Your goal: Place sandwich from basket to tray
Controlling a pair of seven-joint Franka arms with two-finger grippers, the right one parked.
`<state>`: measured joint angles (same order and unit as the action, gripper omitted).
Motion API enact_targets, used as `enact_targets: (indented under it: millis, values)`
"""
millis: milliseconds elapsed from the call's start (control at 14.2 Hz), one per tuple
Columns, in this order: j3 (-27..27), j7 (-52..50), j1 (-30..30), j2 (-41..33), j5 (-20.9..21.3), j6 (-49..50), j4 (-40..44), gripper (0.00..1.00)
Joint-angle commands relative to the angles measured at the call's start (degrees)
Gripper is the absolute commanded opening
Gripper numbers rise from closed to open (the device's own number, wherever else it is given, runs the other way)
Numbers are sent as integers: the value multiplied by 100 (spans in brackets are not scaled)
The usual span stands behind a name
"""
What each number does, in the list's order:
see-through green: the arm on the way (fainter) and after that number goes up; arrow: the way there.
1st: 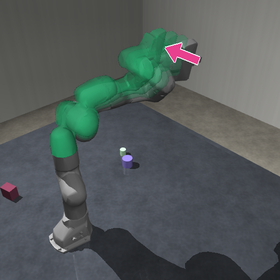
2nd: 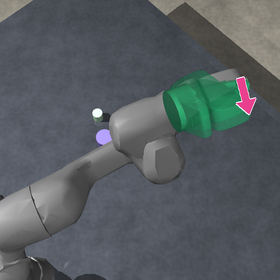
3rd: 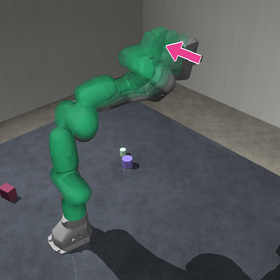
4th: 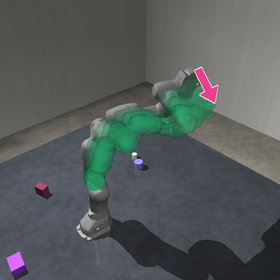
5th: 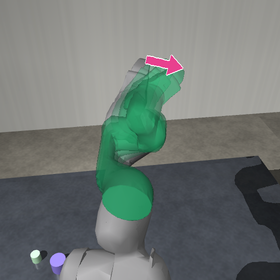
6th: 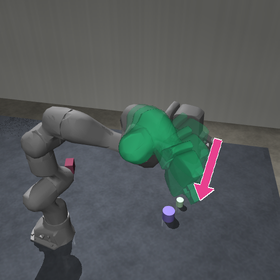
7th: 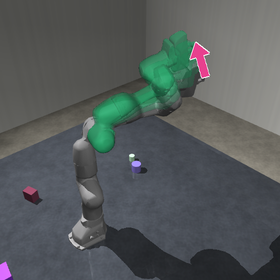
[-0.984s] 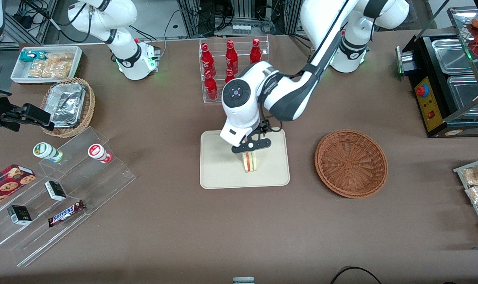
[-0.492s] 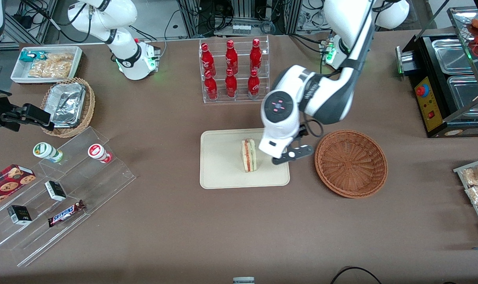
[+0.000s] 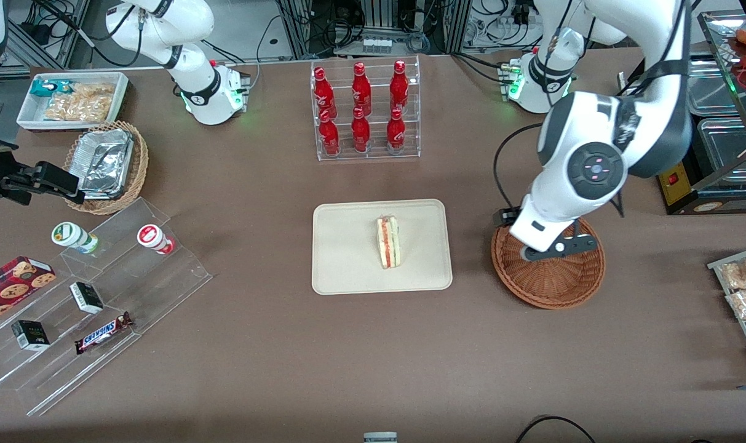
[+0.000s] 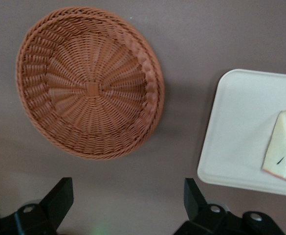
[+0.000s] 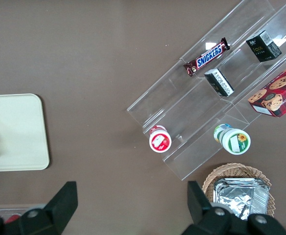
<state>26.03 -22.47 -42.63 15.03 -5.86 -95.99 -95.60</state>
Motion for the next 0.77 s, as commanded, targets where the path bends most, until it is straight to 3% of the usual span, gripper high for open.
enact_targets:
  millis: [0, 352, 562, 703]
  values:
    - [401, 776, -97, -508, -82, 448, -134, 100]
    - [587, 1507, -36, -1220, 215, 1012, -108, 100]
    - [35, 1596, 701, -1371, 497, 1302, -38, 100]
    - [-866, 1605, 1586, -1362, 559, 1294, -29, 100]
